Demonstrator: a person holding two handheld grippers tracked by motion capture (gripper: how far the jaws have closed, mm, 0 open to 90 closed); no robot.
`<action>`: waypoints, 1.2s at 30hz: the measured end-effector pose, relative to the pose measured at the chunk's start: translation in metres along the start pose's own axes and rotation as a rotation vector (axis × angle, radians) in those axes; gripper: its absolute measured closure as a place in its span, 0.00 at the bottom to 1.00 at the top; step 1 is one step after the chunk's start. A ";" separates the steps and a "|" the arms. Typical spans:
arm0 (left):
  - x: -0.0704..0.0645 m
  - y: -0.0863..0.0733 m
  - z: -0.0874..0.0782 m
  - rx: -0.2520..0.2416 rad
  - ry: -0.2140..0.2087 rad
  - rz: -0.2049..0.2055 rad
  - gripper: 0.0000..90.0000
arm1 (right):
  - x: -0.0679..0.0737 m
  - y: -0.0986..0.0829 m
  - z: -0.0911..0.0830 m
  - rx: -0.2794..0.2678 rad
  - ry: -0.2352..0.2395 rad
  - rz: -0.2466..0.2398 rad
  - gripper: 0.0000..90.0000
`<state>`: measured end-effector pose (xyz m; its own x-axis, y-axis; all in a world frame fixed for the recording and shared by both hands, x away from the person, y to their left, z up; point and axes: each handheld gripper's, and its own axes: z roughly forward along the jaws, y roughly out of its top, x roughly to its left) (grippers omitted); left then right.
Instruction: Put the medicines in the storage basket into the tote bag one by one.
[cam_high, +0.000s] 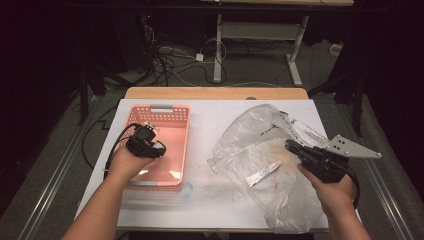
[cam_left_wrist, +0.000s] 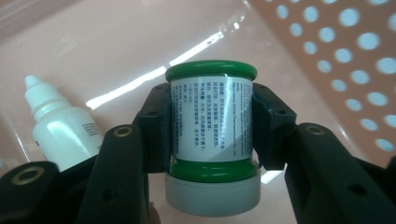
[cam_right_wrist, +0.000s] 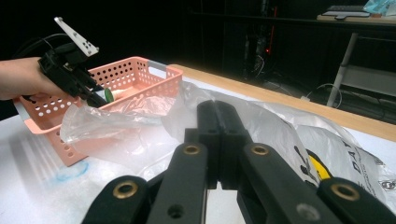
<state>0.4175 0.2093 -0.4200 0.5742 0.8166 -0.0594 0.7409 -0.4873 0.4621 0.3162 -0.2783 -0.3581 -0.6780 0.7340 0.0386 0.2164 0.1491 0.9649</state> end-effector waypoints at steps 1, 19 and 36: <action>-0.002 0.000 -0.001 -0.006 -0.003 0.003 0.60 | 0.000 0.000 0.000 0.000 0.000 0.000 1.00; -0.045 -0.006 -0.037 -0.177 -0.068 0.098 0.60 | 0.000 -0.001 0.000 0.000 0.000 0.005 1.00; -0.104 -0.012 -0.055 -0.252 -0.154 0.220 0.60 | 0.000 0.001 -0.002 -0.002 -0.004 0.005 1.00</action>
<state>0.3300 0.1472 -0.3703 0.7703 0.6351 -0.0577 0.4956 -0.5393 0.6808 0.3150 -0.2789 -0.3562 -0.6740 0.7375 0.0423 0.2184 0.1443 0.9651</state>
